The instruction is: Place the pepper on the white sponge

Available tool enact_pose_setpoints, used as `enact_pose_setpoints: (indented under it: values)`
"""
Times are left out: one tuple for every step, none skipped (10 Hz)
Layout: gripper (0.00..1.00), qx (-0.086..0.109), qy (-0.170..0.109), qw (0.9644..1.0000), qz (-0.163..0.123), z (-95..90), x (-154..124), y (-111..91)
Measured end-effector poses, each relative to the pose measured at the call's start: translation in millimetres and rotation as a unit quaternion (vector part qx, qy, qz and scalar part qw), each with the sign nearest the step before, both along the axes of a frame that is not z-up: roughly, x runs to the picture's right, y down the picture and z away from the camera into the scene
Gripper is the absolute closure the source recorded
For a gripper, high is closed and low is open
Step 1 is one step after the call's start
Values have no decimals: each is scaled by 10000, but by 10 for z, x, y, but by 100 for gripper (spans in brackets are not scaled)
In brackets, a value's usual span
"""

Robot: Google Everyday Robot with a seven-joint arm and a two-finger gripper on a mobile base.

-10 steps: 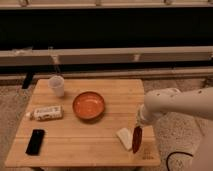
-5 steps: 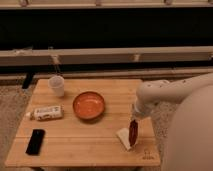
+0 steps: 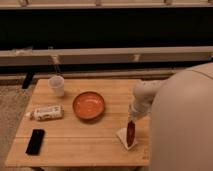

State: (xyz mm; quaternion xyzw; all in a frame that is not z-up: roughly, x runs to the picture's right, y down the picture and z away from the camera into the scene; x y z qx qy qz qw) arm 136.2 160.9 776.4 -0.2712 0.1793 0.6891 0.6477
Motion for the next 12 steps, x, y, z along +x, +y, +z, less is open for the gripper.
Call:
enact_pose_setpoints:
  values:
    - [57, -45, -33, 10000, -10, 40, -45, 15]
    - [48, -96, -25, 9999, -54, 67, -99, 48]
    - [38, -56, -32, 10000, -69, 115, -218, 16]
    - [28, -36, -33, 10000, -59, 117, -250, -14]
    - [21, -47, -29, 10000, -54, 102, -235, -8]
    - [17, -67, -38, 9999, -77, 77, -208, 1]
    - [17, -79, -53, 9999, -103, 30, -172, -13]
    - [17, -62, -52, 9999, -95, 13, -159, -29]
    - [17, -68, -56, 9999, -101, 13, -184, -34]
    - [17, -58, -78, 9999, -116, 16, -238, -53]
    - [17, -57, -72, 9999, -120, 10, -222, -50]
    - [17, -72, -49, 9999, -82, 23, -184, -35]
